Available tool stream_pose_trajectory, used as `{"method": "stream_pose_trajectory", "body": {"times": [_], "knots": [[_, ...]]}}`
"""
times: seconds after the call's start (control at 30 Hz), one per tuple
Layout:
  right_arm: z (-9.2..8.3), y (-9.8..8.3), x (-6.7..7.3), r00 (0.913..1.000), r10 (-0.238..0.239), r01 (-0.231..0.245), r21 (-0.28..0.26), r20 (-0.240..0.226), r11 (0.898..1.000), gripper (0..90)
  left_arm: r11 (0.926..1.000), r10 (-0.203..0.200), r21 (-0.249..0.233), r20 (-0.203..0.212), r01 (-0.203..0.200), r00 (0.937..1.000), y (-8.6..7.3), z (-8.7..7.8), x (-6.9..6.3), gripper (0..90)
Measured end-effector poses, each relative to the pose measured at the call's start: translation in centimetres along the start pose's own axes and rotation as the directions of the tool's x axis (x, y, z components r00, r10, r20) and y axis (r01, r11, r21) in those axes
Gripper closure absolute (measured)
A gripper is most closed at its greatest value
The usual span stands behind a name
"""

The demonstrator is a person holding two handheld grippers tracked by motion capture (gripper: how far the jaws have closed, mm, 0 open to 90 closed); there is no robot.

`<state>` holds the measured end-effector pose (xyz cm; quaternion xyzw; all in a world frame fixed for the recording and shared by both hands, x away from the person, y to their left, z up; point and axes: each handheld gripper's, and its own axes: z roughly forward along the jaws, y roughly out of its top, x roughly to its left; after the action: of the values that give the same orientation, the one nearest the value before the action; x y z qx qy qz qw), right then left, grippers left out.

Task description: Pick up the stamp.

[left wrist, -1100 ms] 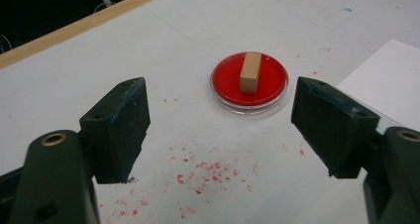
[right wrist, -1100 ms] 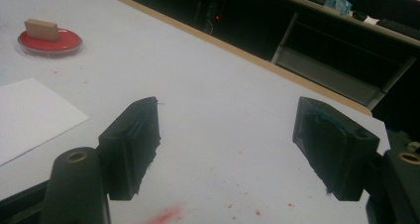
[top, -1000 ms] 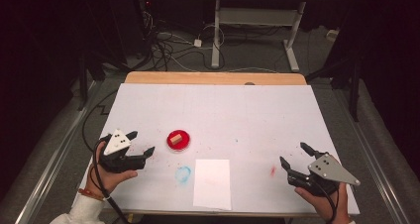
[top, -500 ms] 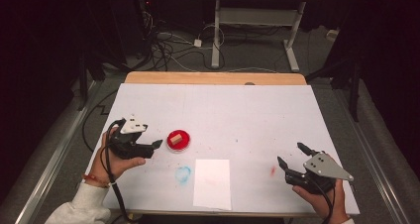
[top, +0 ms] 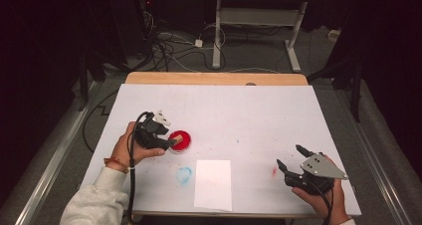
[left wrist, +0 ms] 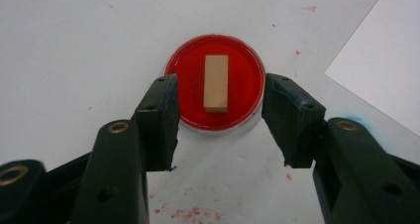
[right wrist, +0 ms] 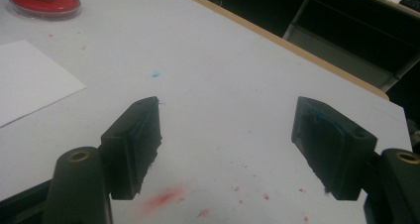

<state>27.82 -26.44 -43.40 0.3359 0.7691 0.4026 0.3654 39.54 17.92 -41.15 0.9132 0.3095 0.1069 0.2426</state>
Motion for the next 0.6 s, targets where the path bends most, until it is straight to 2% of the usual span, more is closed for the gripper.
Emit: {"method": "stream_pose_trajectory", "body": {"times": [0.13, 0.17, 0.23, 0.37, 0.43, 0.6], "knots": [[0.1, -0.1, 0.0, 1.0, -0.01, 0.01, 0.011, -0.001, 1.0, 27.5, 0.9991, 0.03, 0.031, 0.016, -0.03, 0.9994, 0.6, 1.0, 0.1, 53.5], [0.1, -0.1, 0.1, 1.0, -0.008, 0.008, 0.014, -0.002, 1.0, 27.5, 0.999, 0.028, 0.035, 0.017, -0.029, 0.9995, 0.7, 1.3, 0.1, 54.3], [0.2, -0.1, 0.2, 0.9999, -0.014, 0.014, 0.024, -0.005, 1.0, 27.7, 0.9987, 0.022, 0.045, 0.027, -0.023, 0.9994, 0.9, 2.0, 0.3, 63.8], [0.2, 0.0, 0.3, 0.9998, -0.02, 0.02, 0.023, -0.01, 1.0, 27.9, 0.9994, 0.014, 0.033, 0.033, -0.015, 0.9994, 1.2, 2.5, 0.5, 69.8], [0.1, 0.0, 0.3, 0.9997, -0.023, 0.023, 0.021, -0.013, 1.0, 27.9, 0.9994, 0.021, 0.026, 0.049, -0.022, 0.9986, 1.2, 2.5, 0.5, 69.6], [0.1, 0.0, 0.3, 0.9994, -0.024, 0.024, 0.014, -0.023, 1.0, 28.1, 0.9995, 0.015, 0.027, 0.035, -0.016, 0.9993, 1.1, 2.5, 0.6, 67.2]]}}
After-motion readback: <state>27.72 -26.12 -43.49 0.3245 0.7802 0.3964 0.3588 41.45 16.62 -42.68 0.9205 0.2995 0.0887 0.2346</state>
